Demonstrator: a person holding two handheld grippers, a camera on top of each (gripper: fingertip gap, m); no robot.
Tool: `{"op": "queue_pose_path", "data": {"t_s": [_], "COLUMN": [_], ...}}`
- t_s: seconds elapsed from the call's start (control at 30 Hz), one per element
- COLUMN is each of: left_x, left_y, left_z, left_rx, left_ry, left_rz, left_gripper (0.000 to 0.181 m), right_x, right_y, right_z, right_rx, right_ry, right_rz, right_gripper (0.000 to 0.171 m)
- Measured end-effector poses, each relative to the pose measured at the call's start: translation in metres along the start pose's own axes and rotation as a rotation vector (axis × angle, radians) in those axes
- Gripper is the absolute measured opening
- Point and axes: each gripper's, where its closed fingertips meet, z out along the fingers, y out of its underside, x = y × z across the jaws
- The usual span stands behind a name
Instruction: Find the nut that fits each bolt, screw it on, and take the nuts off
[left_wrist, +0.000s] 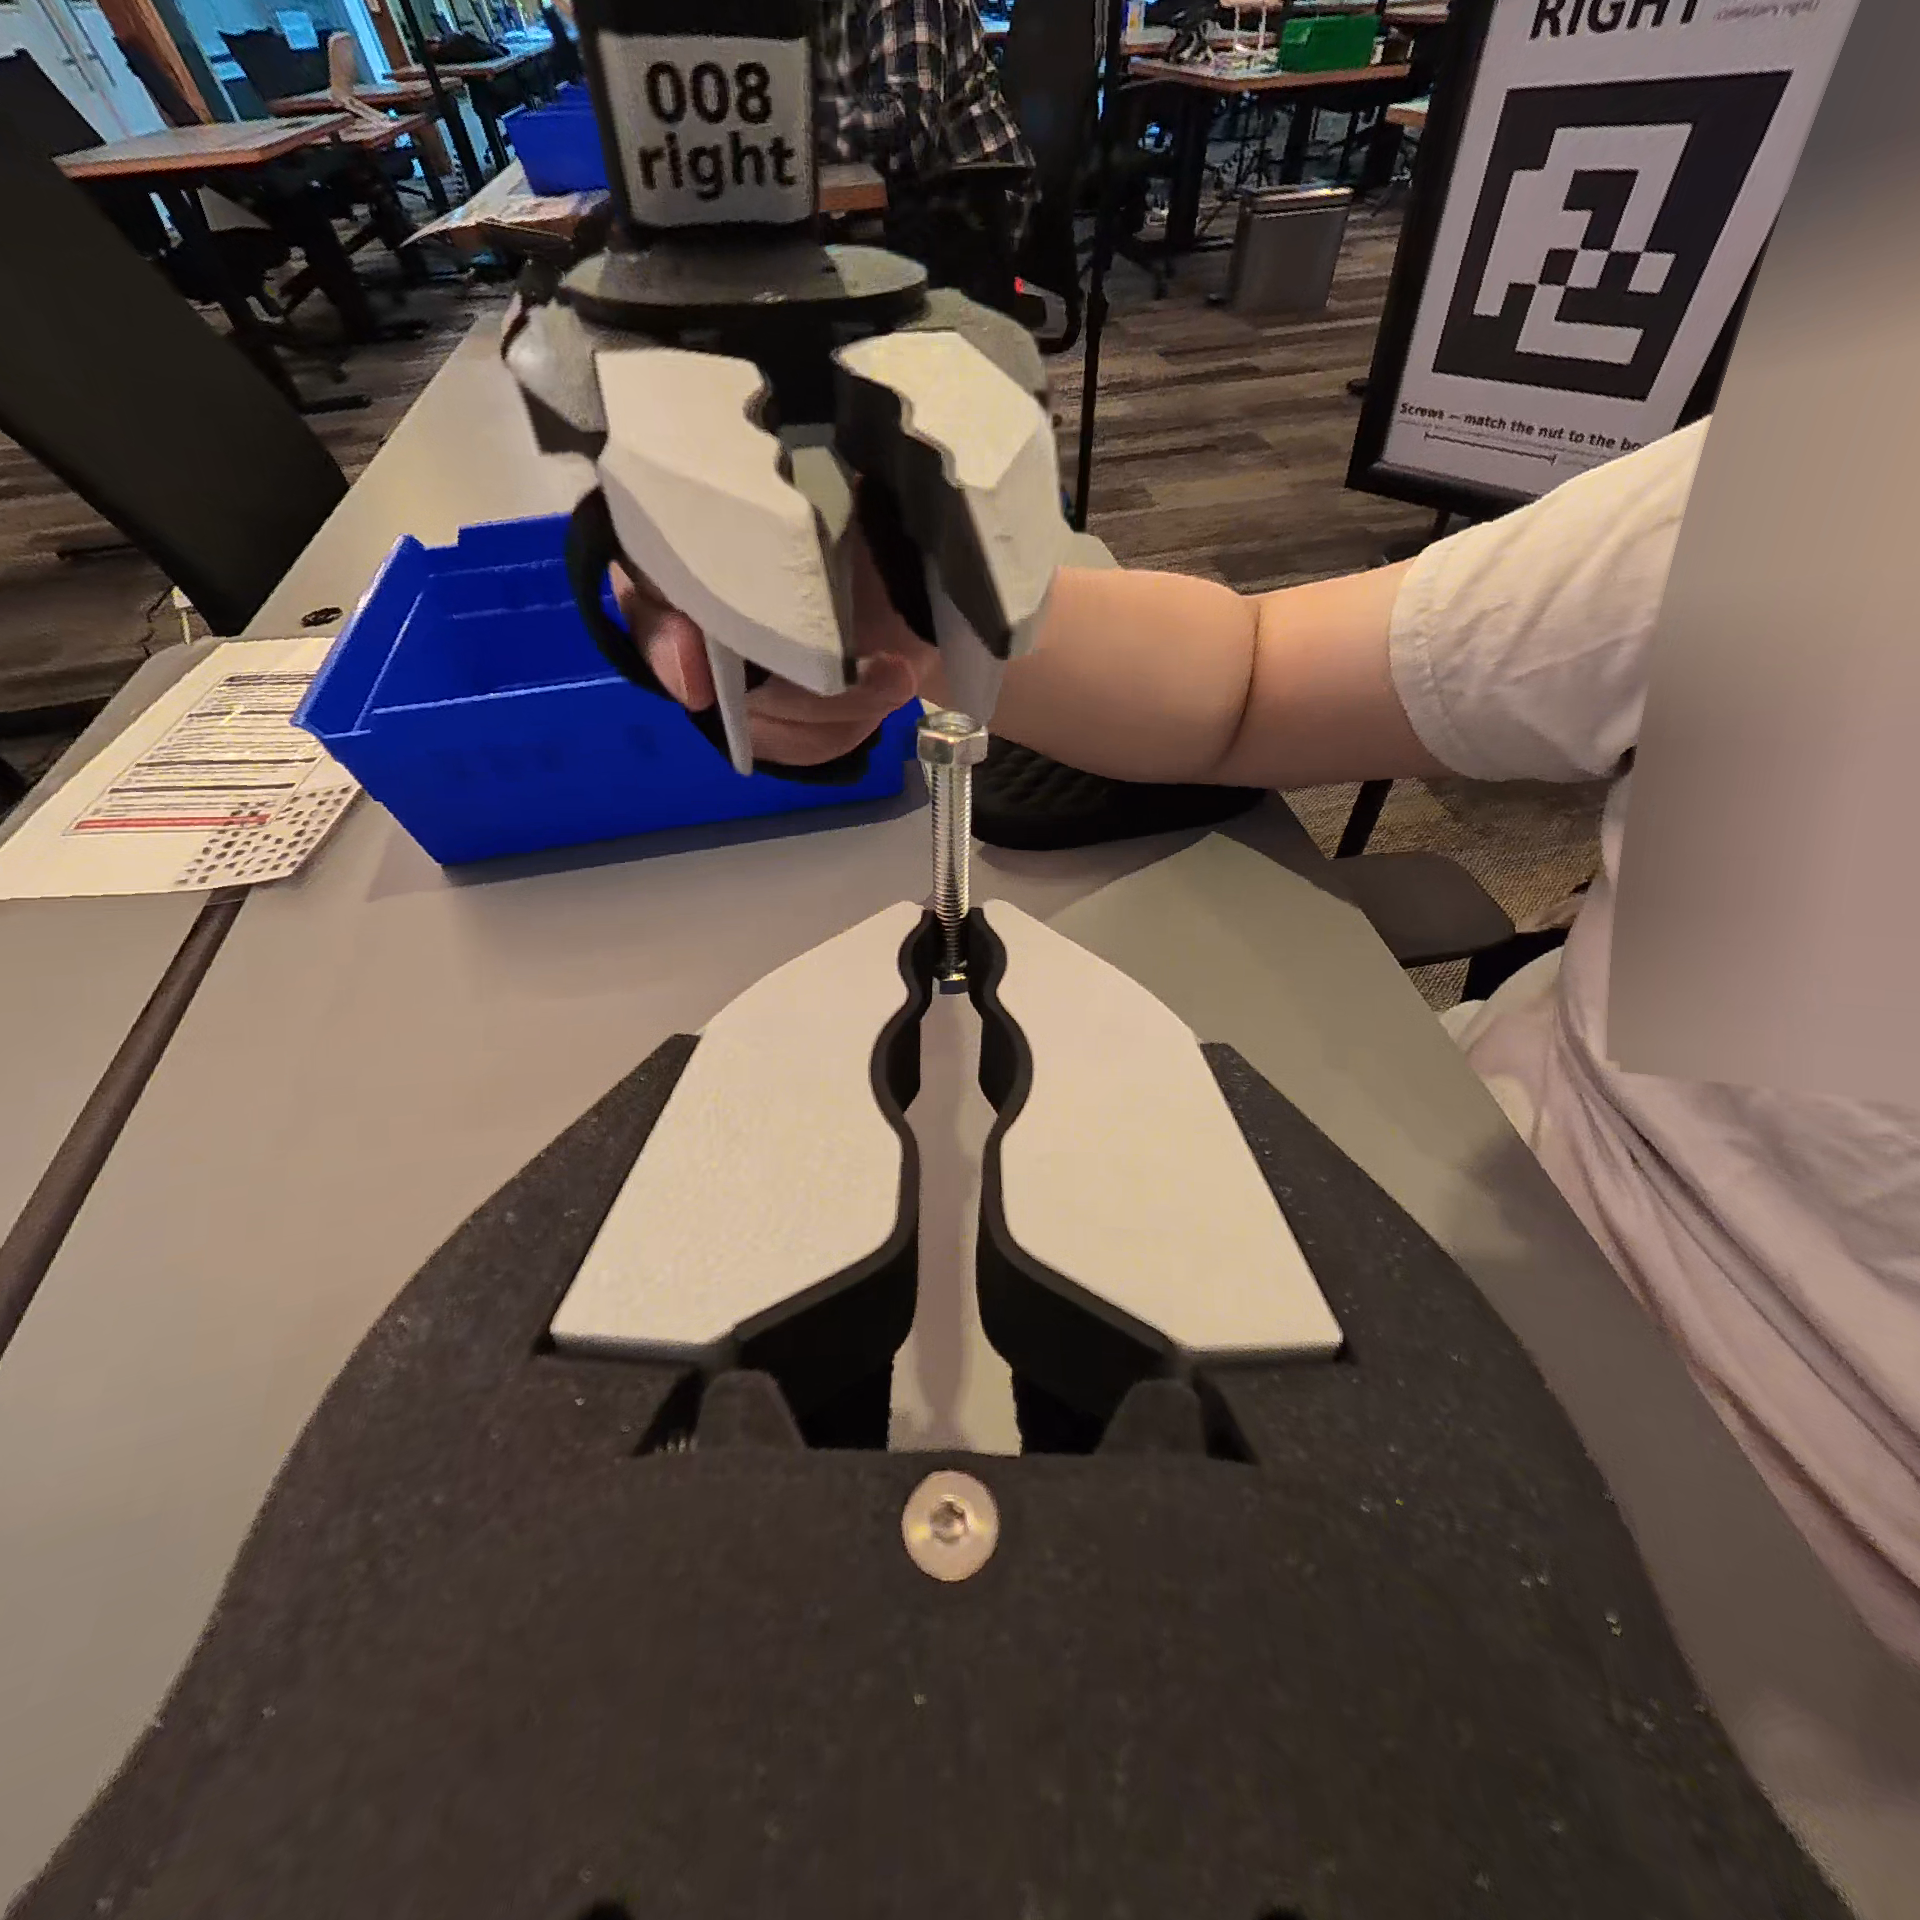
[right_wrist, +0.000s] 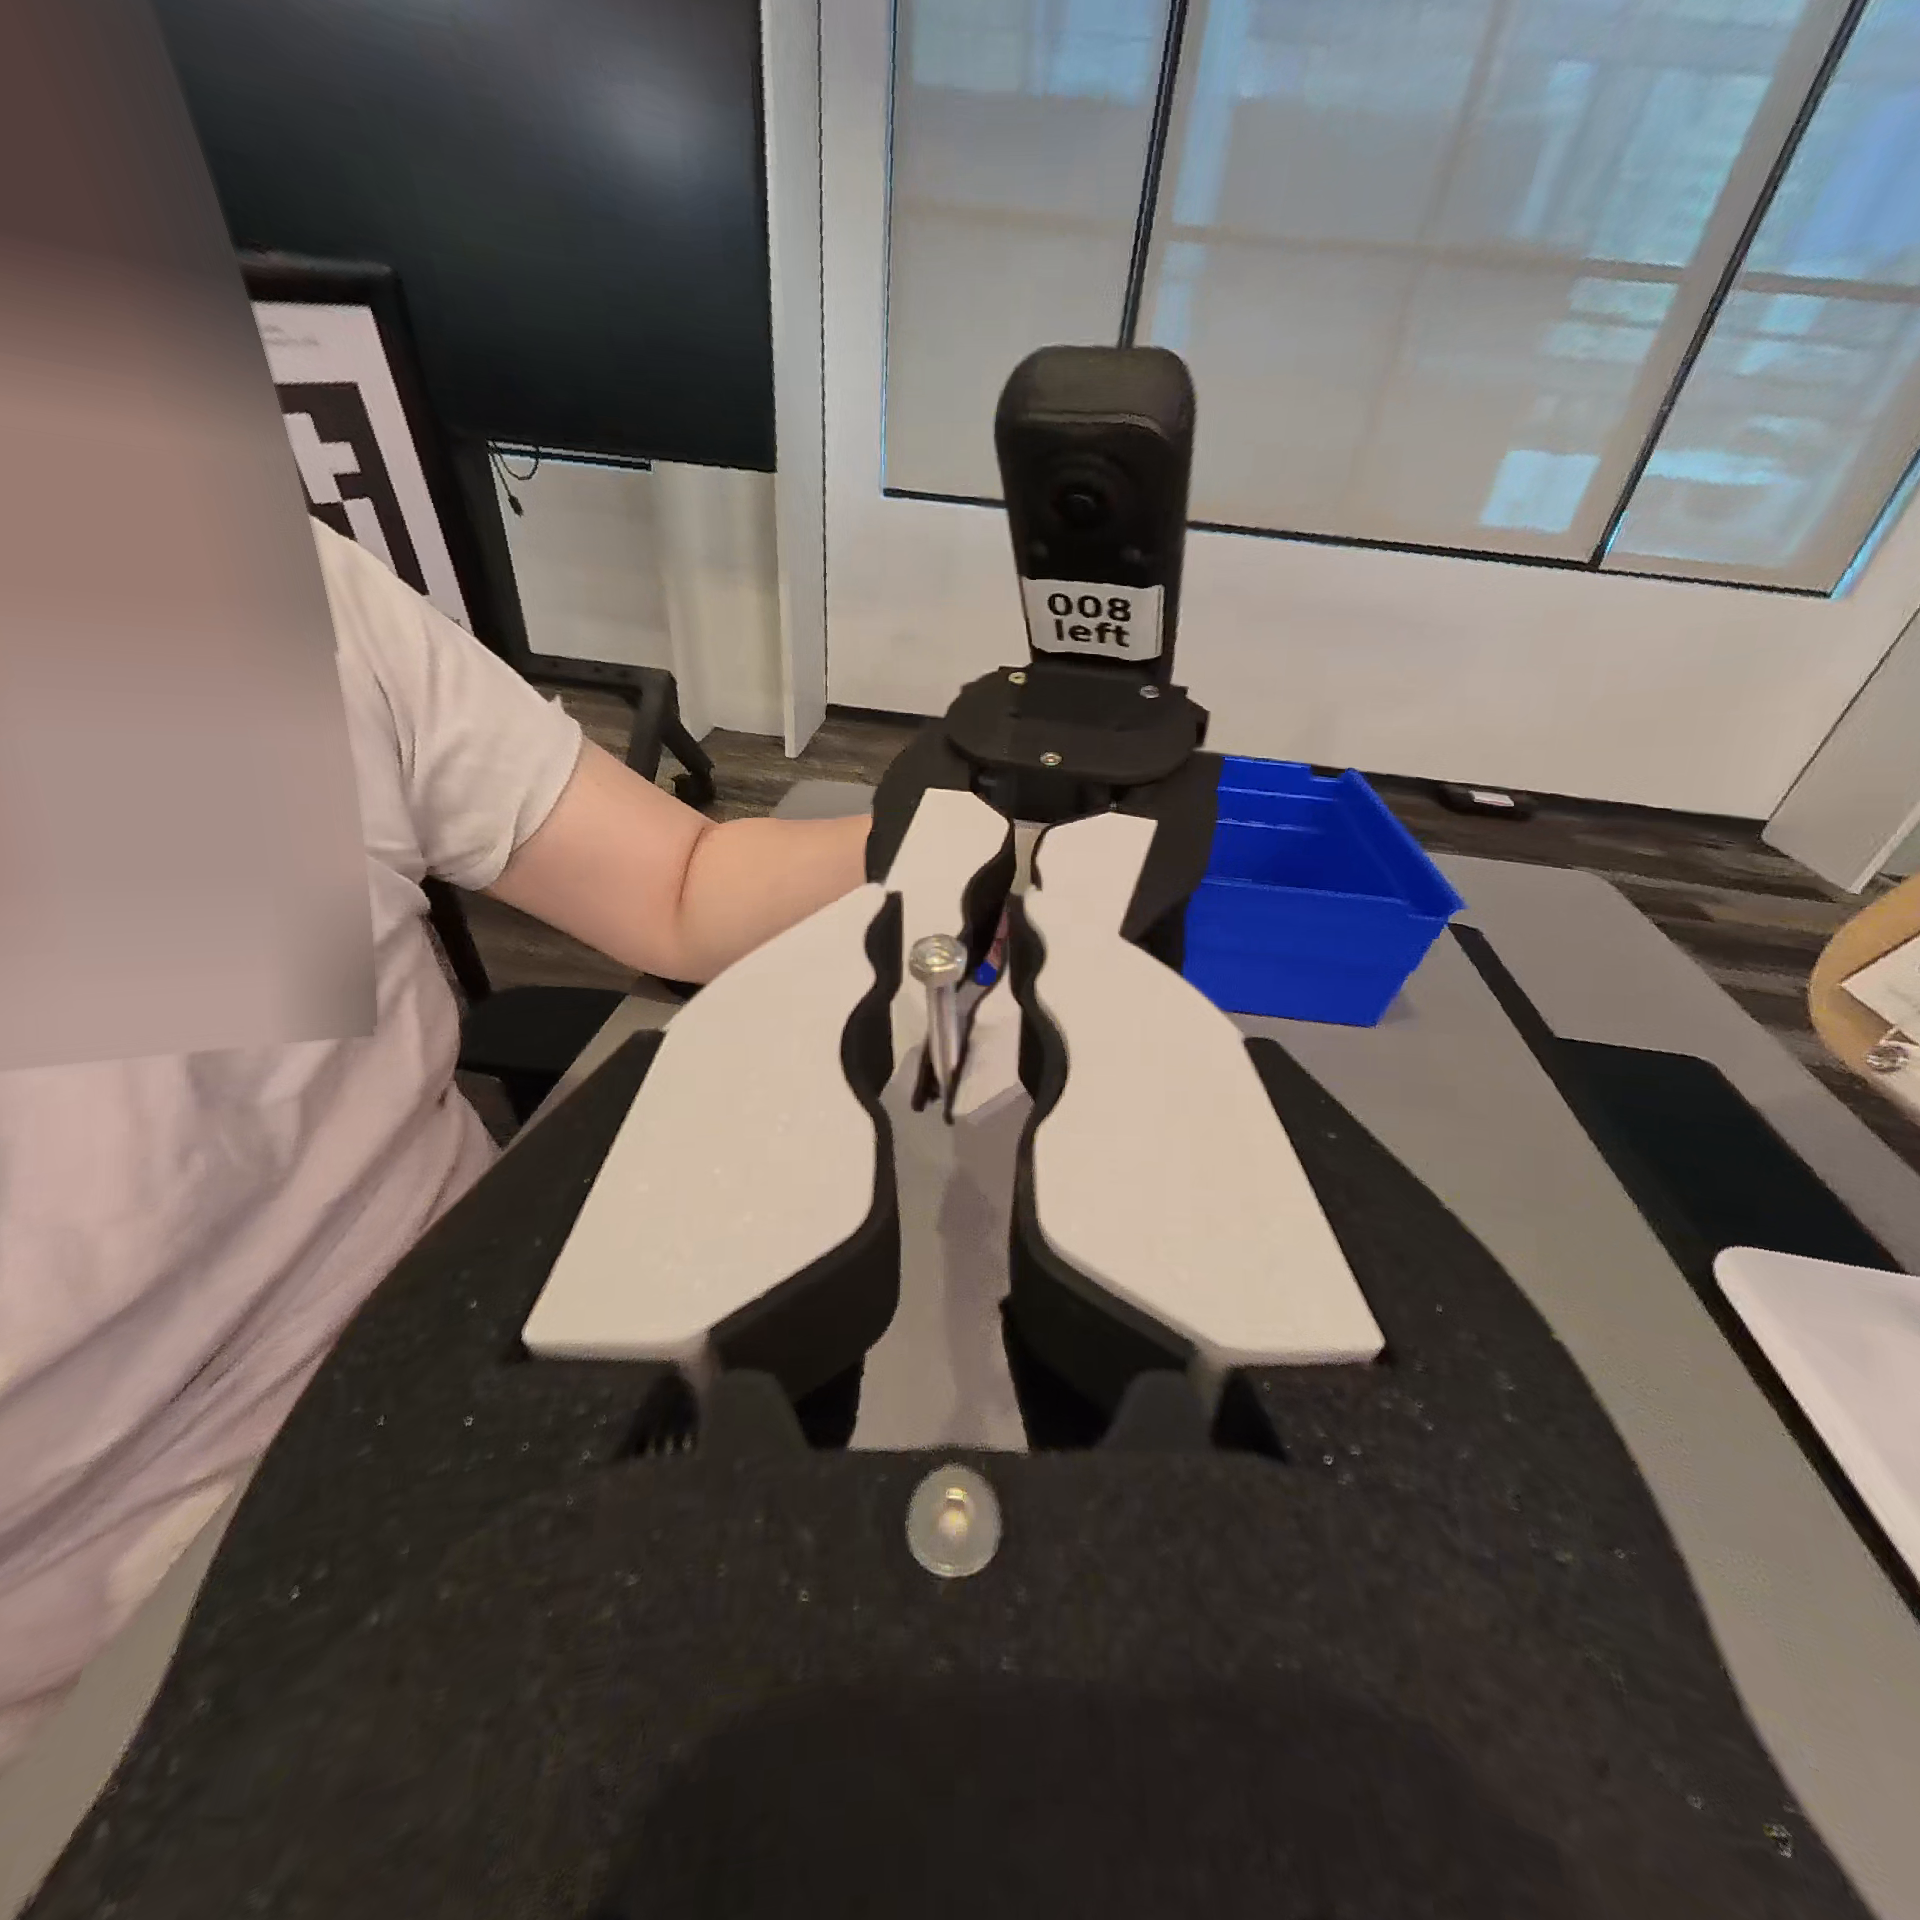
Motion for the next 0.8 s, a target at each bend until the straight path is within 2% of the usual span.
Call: {"op": "queue_pose_path", "data": {"t_s": [0.2, 0.5, 0.8], "left_x": [0.003, 0.0, -0.003], "left_y": [-0.001, 0.0, 0.001], "left_z": [0.001, 0.0, -0.001], "left_rx": [0.001, -0.003, -0.009], "left_ry": [0.015, -0.003, -0.024], "left_rz": [0.001, -0.009, -0.003], "left_gripper": [0.005, 0.005, 0.005], "right_x": [-0.008, -0.008, -0.002], "right_y": [0.005, 0.013, 0.014], "right_z": [0.002, 0.007, 0.007], "right_rx": [-0.013, -0.084, -0.079], "right_ry": [-0.076, -0.041, -0.01], "right_rz": [0.04, -0.012, -0.001], "right_gripper": [0.021, 0.019, 0.01]}}
